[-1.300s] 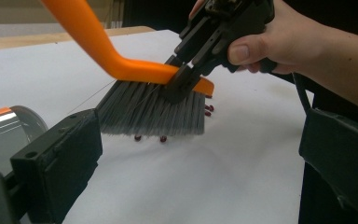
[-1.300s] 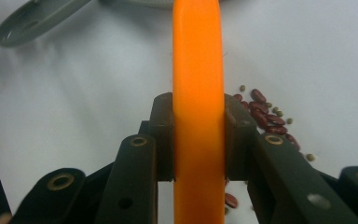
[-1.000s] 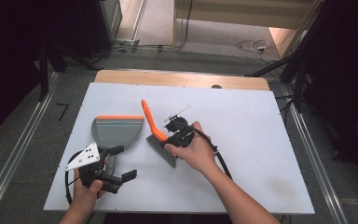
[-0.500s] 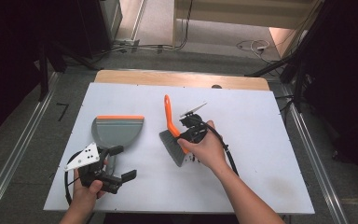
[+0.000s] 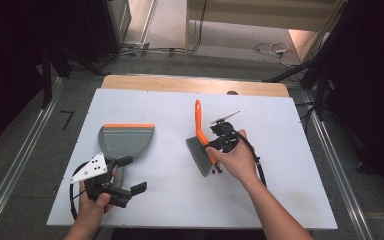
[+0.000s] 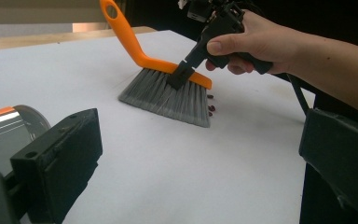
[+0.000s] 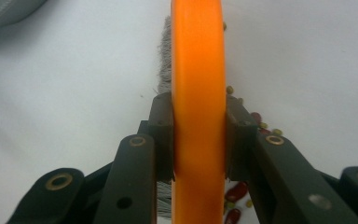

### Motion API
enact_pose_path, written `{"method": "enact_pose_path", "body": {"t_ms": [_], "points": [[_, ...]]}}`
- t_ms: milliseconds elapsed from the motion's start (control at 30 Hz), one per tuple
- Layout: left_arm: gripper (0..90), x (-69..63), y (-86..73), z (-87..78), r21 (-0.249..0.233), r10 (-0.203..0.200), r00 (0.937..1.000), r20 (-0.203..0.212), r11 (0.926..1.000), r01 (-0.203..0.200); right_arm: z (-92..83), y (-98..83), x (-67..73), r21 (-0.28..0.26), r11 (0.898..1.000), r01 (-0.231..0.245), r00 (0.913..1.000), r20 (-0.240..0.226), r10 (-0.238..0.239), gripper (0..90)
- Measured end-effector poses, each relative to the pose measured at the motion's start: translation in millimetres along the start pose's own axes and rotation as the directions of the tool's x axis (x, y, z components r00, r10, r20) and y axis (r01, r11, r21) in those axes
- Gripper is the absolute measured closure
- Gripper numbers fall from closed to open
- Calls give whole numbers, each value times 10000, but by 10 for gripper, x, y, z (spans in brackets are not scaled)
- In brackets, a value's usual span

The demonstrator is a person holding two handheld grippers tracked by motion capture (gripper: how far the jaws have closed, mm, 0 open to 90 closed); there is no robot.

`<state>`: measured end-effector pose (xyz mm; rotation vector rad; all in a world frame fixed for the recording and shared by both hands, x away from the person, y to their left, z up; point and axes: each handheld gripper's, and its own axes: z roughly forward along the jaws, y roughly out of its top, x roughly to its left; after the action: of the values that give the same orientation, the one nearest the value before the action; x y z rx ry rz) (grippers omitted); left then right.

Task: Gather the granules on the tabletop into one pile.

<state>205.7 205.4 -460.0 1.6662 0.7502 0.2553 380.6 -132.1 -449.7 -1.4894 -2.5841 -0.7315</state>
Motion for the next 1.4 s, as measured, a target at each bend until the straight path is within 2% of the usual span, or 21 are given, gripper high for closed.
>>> {"method": "enact_pose_path", "body": {"t_ms": [367, 1000, 1100, 1233, 1367, 1400], "points": [[4, -1, -1, 6, 31, 16, 10000, -22, 10000, -16, -92, -57, -181, -107, 9996, -254, 9995, 167, 256, 680], [4, -5, -1, 7, 23, 7, 10000, -19, 10000, -7, -158, -84, -288, -99, 9994, -335, 9987, 369, 338, 680], [4, -1, -2, 11, 42, 20, 10000, -17, 10000, -20, -180, -85, -268, -218, 9997, -100, 9999, 56, 101, 682], [4, 0, -4, 21, 73, -19, 10000, -1, 10000, 19, -236, -82, -216, -235, 9972, 704, 9975, -58, -706, 686], [4, 2, -6, 26, 58, -42, 10000, -13, 10000, 43, -350, -81, -183, -367, 9868, 1576, 9875, 49, -1575, 686], [4, 3, -6, 27, 58, -49, 10000, -10, 10000, 49, -408, -84, -173, -500, 9801, 1921, 9813, -28, -1925, 686]]}}
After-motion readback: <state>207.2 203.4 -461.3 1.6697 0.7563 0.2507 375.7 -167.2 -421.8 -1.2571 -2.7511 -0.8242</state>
